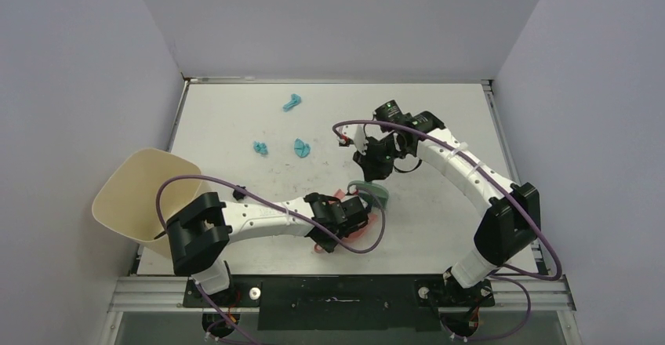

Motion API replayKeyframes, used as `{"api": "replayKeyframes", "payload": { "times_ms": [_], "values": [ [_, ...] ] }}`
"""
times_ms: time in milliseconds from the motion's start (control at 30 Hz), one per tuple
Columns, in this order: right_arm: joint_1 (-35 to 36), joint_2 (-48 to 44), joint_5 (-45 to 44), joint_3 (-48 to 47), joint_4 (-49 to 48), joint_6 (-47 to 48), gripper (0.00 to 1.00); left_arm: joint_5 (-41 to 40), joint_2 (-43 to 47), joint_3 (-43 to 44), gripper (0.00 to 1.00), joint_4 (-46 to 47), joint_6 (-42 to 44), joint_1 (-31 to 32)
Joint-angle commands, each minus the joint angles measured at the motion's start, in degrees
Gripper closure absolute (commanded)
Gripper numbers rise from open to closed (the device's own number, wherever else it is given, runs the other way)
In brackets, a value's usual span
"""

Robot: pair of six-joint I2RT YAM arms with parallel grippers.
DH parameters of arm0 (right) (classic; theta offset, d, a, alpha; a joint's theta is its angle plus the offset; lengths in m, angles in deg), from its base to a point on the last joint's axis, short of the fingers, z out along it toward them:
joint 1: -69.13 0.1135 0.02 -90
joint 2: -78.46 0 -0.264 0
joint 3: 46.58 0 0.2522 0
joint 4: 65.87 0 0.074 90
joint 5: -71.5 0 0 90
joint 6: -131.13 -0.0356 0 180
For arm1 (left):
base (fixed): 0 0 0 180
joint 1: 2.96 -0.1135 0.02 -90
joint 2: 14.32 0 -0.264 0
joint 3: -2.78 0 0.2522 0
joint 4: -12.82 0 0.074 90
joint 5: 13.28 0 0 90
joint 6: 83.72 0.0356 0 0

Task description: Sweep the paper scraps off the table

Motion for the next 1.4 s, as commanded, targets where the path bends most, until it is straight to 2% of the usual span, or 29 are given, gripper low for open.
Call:
{"api": "replayKeyframes", "payload": {
  "times_ms": [0,167,433,567,700,833,900,1033,1200,1367],
  "values": [
    [0.42,-1.65,11.73,-3.0,5.25,-5.77,0.95,-0.61,-0.25,2.08,1.0,4.44,0.34,-0.44],
    [-0.3,0.44,16.73,-10.1,8.31,-9.53,0.95,-3.65,3.05,-1.03,1.0,7.34,-1.77,-0.44],
    [-4.43,5.7,7.25,-25.93,6.33,-3.49,0.95,-5.34,10.15,-6.71,1.0,9.54,-6.26,0.19],
    [-2.77,6.54,-0.65,-26.43,-6.99,0.06,0.94,-6.18,14.03,-8.16,1.0,6.58,-9.71,0.48],
    [0.07,7.23,-9.72,-18.71,-29.01,5.33,0.94,-7.25,16.39,-9.39,1.0,-0.33,-15.54,0.69],
    [1.6,11.48,-9.45,-15.37,-43.29,14.51,0.95,-7.49,18.9,-11.07,1.0,-5.64,-21.14,1.55],
    [2.01,15.34,-7.89,-17.33,-46.53,18.71,0.95,-7.32,20.58,-12.37,1.0,-6.5,-23.5,2.35],
    [3.03,25.09,-8.25,-25.1,-50.92,20.42,0.95,-6.43,23.85,-15.04,1.0,-7.18,-27.02,3.46],
    [6.19,35.52,-12.84,-28.77,-61.48,28.1,0.95,-7.0,26.58,-15.21,1.0,-10.07,-31.53,4.94],
    [7.44,45.91,-12.29,-37.51,-63.86,32.19,0.95,-7.14,28.73,-14.25,1.0,-11.17,-33.12,5.76]
  ]
}}
